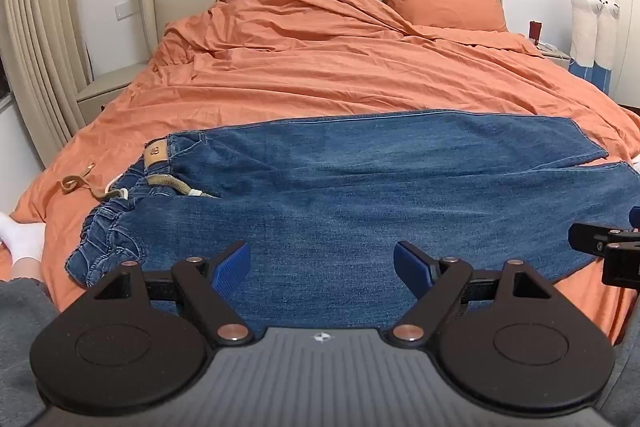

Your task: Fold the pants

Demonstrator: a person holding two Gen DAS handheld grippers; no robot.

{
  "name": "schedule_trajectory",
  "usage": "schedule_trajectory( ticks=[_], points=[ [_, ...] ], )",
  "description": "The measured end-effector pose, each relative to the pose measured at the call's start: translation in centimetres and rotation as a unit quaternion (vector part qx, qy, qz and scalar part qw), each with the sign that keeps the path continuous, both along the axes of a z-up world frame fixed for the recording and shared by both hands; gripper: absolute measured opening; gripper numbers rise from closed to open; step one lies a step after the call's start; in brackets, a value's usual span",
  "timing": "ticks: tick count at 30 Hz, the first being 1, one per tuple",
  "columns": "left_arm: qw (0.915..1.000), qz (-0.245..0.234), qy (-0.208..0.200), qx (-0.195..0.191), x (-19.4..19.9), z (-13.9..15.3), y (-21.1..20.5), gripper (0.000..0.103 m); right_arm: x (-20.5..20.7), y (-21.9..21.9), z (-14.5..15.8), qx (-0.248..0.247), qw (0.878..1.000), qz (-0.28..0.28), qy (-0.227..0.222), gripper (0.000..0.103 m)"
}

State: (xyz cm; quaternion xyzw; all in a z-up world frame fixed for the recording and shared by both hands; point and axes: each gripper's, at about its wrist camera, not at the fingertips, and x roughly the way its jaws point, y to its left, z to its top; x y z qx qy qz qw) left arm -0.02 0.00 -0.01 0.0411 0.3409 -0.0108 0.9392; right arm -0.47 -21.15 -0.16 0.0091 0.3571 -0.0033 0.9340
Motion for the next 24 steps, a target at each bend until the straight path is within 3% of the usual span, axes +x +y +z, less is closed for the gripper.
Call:
schedule_trajectory(
  ticks=[24],
  points=[
    [1.0, 0.006, 0.002, -0.001, -0.6, 0.6, 0.4, 0.095, -0.7, 0.1, 0.6, 0.001, 1.0, 0.005, -0.006, 0.082]
  ],
)
